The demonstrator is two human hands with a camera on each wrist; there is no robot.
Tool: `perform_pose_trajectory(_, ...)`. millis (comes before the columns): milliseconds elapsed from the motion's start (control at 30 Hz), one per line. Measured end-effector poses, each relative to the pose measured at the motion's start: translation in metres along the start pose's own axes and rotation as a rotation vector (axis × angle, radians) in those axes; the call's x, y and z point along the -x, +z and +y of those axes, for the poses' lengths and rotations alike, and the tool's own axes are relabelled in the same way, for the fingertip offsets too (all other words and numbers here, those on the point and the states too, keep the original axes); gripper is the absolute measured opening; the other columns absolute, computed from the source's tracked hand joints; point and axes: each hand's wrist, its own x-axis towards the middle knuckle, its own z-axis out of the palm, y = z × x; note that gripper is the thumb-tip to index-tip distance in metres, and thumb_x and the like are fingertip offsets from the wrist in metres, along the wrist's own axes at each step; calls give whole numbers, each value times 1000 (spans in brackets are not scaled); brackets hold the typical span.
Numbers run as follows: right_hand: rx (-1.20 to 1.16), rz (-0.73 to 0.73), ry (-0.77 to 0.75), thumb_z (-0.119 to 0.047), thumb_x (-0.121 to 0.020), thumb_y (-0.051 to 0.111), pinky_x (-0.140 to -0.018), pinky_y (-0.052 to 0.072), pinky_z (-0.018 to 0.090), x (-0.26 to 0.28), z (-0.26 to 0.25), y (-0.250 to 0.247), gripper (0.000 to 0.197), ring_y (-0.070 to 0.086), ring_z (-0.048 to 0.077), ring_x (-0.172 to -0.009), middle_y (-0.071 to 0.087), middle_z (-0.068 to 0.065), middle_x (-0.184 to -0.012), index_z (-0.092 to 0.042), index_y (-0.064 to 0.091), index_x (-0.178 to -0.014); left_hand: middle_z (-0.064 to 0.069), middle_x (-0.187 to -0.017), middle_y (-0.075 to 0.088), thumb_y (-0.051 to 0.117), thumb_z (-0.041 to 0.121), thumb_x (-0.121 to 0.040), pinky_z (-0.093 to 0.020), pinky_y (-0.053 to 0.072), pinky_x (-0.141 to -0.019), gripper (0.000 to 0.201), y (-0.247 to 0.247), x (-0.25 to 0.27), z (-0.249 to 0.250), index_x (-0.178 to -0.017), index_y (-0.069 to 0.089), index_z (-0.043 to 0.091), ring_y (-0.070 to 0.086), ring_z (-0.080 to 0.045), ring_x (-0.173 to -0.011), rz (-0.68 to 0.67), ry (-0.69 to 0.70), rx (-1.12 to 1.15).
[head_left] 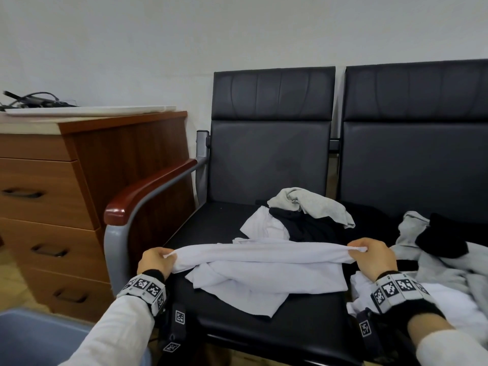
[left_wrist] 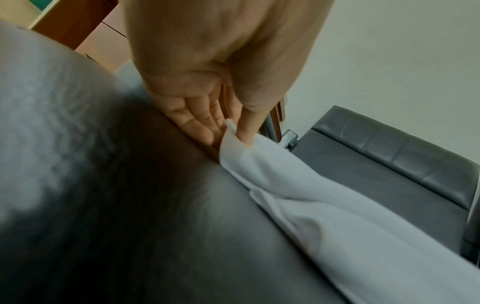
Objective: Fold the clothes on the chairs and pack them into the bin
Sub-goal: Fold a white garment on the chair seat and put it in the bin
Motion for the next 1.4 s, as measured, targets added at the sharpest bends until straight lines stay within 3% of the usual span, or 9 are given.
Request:
perform_pose_trajectory(400, -160, 70, -72, -21, -80, 70, -86, 50, 35, 5, -45, -54, 15, 66, 23, -94, 74, 0, -88, -35, 68, -75, -2, -105, 70, 52, 32, -93, -37, 52, -85, 20, -78, 32, 96, -104, 69, 29, 64, -25, -96, 229, 494, -288)
perform_pose_trajectory(533, -218, 157, -123, -20, -83, 68, -84, 47, 29, 6, -92, -113, 5, 60, 20, -89, 67, 0, -86, -24, 70, -81, -10, -109, 68, 52, 30, -93, -36, 48, -86, 21, -140, 47, 152, -105, 70, 27, 62, -34, -102, 282, 489, -236)
perform_pose_trajectory(667, -280, 281, -165, -22, -84, 62, -83, 56, 43, 16, -133, -155, 12, 67, 31, -80, 70, 8, -83, -18, 73, -88, -17, -112, 65, 50, 19, -92, -40, 48, -93, 21, -182, 56, 189, -107, 63, 12, 61, -36, -104, 238, 468, -137)
perform_pose_trajectory(767, -273, 304, -227, -19, -89, 56, -86, 54, 46, 29, -159, -182, 19, 67, 34, -86, 70, 12, -91, -13, 73, -96, -22, -112, 63, 47, 12, -95, -34, 53, -72, 24, -201, 74, 208, -113, 58, -1, 65, -36, -94, 208, 464, -14)
perform_pose_trajectory(867, -263, 340, -298, -18, -92, 52, -92, 51, 45, 46, -178, -206, 25, 65, 35, -96, 69, 14, -108, -8, 70, -106, -22, -106, 54, 35, 8, -100, -21, 51, -38, 21, -220, 95, 222, -112, 50, -1, 67, -23, -52, 113, 416, 290)
perform_pose_trajectory(1167, -264, 545, -386, -27, -94, 47, -90, 46, 36, 84, -207, -261, 30, 63, 33, -103, 67, 11, -115, -15, 67, -113, -19, -96, 61, 39, 14, -100, -16, 48, -35, 25, -273, 121, 253, -112, 57, 3, 58, -5, -32, 297, 581, 426)
perform_pose_trajectory(1267, -401, 490, -368, -21, -94, 48, -68, 59, 30, 82, -207, -261, 24, 72, 24, -66, 69, 8, -103, -12, 67, -106, -19, -94, 65, 42, 16, -99, -23, 55, -42, 21, -275, 120, 252, -106, 57, 3, 64, -11, -40, 301, 577, 309)
perform_pose_trajectory(1333, -479, 418, -307, -16, -94, 47, -44, 54, 20, 72, -203, -253, 24, 70, 18, -53, 67, 7, -103, -10, 65, -107, -22, -103, 66, 50, 22, -96, -38, 60, -69, 27, -267, 115, 248, -108, 57, 0, 72, -27, -74, 276, 551, 87)
perform_pose_trajectory(1400, -509, 336, -242, -10, -93, 45, -48, 57, 22, 62, -198, -239, 23, 71, 23, -57, 64, 8, -101, -8, 64, -107, -17, -118, 62, 52, 46, -92, -35, 51, -92, 52, -251, 106, 243, -117, 57, 1, 62, -29, -106, 247, 461, -99)
